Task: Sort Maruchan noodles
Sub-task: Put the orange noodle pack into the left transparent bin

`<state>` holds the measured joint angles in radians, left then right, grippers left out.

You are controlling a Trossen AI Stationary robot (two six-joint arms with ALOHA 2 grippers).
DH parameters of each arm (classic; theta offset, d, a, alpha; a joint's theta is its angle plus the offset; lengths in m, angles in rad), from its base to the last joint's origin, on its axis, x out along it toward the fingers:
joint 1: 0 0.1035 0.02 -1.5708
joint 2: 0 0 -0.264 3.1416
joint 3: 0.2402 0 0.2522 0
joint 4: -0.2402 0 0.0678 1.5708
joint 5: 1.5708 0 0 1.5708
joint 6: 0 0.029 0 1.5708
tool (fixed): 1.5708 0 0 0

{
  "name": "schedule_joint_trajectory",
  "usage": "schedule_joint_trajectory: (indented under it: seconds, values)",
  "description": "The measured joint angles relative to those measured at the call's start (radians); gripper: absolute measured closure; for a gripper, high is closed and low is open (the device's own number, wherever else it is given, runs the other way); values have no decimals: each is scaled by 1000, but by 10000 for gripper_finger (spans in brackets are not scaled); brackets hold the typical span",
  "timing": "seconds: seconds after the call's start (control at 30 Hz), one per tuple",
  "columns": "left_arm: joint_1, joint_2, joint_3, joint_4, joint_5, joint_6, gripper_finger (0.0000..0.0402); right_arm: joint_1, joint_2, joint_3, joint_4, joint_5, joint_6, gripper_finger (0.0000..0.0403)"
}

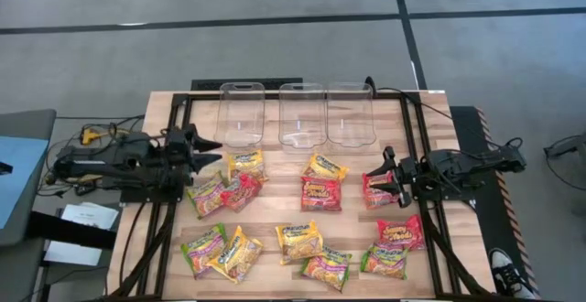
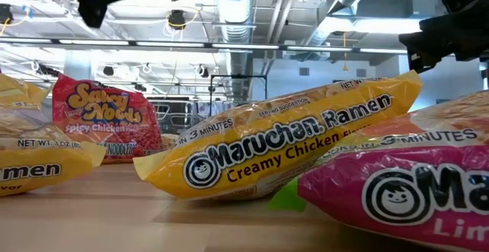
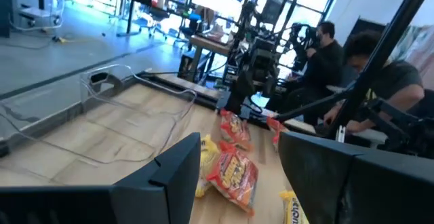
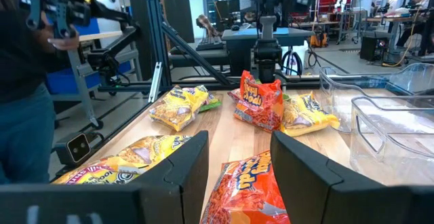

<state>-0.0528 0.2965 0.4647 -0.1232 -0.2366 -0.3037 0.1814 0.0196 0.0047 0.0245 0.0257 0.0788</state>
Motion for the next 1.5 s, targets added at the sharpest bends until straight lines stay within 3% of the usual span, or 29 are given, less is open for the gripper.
schedule_joint_trajectory:
  seconds: [0.13, 0.3, 0.5, 0.8, 1.5]
  values:
    - [0, 111, 125, -117, -22, 14, 214, 0, 0, 0, 2, 0, 0, 221]
    - [0, 255, 270, -406, -41, -36, 214, 0, 0, 0, 2, 0, 0, 221]
    - [0, 374, 320, -631, -20, -167, 214, 0, 0, 0, 3, 1, 0, 221]
    - [0, 513, 321, -644, 75, -320, 214, 0, 0, 0, 5, 1, 0, 221]
    - [-59, 826, 321, -566, 127, -526, 214, 0, 0, 0, 6, 1, 0, 221]
